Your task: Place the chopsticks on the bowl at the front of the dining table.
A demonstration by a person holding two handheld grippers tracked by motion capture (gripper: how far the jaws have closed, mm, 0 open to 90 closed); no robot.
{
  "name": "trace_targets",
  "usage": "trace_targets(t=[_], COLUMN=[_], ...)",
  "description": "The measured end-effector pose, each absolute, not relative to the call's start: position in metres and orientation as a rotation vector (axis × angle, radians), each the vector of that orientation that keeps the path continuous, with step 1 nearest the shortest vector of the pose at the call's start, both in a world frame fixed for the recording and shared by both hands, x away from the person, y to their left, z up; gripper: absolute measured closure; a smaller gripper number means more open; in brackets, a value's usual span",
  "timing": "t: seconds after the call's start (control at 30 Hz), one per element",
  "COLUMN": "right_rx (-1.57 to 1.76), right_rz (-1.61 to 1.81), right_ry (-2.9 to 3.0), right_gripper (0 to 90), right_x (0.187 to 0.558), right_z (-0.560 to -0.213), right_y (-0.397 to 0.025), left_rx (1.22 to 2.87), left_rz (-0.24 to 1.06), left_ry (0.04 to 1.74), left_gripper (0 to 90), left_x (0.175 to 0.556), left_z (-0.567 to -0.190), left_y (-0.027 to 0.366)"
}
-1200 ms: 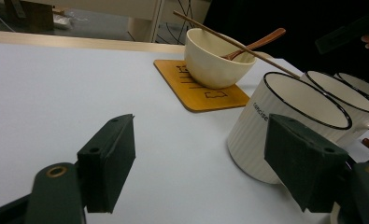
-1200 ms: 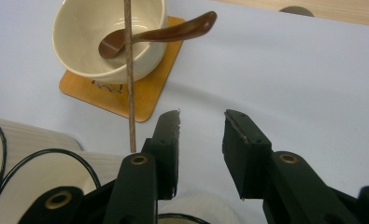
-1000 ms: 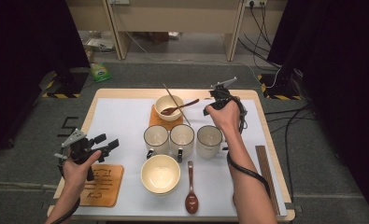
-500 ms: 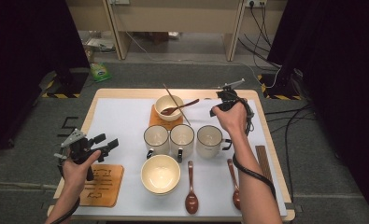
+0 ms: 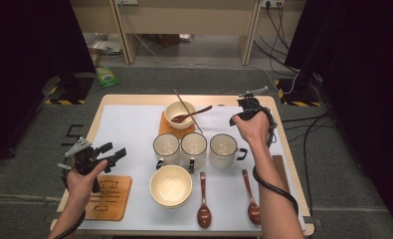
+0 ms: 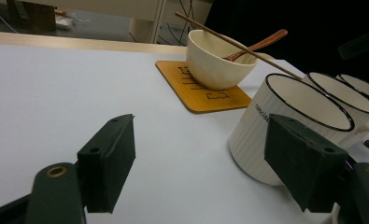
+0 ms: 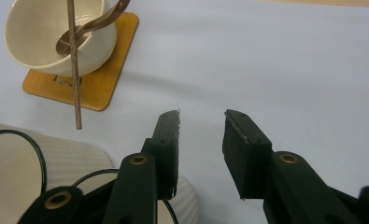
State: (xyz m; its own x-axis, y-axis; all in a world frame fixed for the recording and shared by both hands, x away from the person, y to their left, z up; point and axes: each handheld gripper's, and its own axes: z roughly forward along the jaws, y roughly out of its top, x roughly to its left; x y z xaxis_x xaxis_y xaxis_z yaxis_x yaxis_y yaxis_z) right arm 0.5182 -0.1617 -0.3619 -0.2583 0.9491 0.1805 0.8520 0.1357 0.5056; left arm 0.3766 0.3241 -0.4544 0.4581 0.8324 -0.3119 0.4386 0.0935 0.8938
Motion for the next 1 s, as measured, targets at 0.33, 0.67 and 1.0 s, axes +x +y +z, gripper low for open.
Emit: trace_targets(t=[0.33, 0.67, 1.0], right_rx=[1.812, 1.839, 1.86], right_rz=[0.779, 0.773, 0.77], right_ry=[2.196, 2.173, 2.153], right_gripper=[65.5, 65.3, 65.0], right_x=[0.515, 0.511, 0.507], right_z=[-0.363, -0.366, -0.368], right_y=[-0.17, -0.18, -0.189], left_rx=[1.536, 1.538, 1.539], left_rz=[0.42, 0.419, 0.419], left_ry=[1.157, 1.156, 1.156], left_gripper=[24.3, 24.3, 24.3], left_x=[0.376, 0.377, 0.376], left_z=[-0.454, -0.455, -0.455], left_y=[0.324, 0.323, 0.323])
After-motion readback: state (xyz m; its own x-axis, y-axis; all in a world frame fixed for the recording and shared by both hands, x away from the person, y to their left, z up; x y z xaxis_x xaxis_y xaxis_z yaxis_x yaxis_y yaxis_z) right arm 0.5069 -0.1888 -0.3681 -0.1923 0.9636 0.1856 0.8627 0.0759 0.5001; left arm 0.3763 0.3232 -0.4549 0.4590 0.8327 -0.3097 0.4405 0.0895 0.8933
